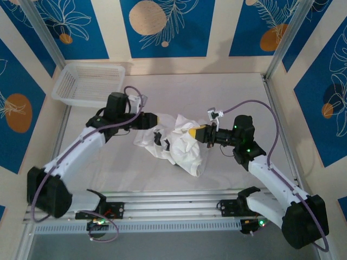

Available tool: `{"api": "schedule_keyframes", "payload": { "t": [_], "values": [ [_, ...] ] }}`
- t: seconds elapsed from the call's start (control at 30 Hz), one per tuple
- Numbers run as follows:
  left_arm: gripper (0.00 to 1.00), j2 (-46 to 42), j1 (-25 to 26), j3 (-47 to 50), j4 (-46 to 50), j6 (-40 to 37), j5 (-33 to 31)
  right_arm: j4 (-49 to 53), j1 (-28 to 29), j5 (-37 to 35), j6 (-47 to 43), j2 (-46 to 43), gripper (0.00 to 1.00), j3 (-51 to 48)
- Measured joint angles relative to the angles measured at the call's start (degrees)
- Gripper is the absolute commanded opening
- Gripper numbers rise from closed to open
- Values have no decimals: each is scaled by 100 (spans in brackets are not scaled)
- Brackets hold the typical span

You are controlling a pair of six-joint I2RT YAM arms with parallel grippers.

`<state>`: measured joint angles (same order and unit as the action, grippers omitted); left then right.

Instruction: Fold the inside-out t-shirt

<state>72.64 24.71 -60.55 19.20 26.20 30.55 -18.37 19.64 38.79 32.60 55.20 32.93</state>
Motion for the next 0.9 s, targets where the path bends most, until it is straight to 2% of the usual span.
{"api": "schedule_keyframes", "payload": {
  "t": [0.1, 0.2, 0.3, 0.37, 0.5, 0.63, 0.73, 0.8, 0.9],
  "values": [
    [40, -442, 267, 361, -262, 33, -59, 9, -28, 136, -2, 20, 0, 0],
    [43, -372, 848, 380, -361, -247, -249, 15, -28, 262, -2, 72, 0, 0],
    [54, -157, 1180, 306, -354, -612, -365, 76, -26, 354, 0, 131, 0, 0],
    [60, 92, 1189, 76, -332, -741, -317, 151, -26, 393, 0, 138, 0, 0],
    [67, 734, 1180, -396, -675, -654, 208, 234, -26, 396, -4, 138, 0, 2],
    [74, 1156, 1185, -411, -990, -356, 673, 260, -15, 385, -2, 138, 0, 2],
    [81, 1226, 1185, -411, -999, -216, 798, 260, -15, 350, -4, 138, 0, 4],
    [81, 1220, 1185, -411, -1036, -149, 885, 267, -15, 341, -13, 140, 0, 11],
    [71, 1220, 1198, -411, -1073, -118, 1069, 299, -15, 341, -24, 219, 0, 81]
  ]
}}
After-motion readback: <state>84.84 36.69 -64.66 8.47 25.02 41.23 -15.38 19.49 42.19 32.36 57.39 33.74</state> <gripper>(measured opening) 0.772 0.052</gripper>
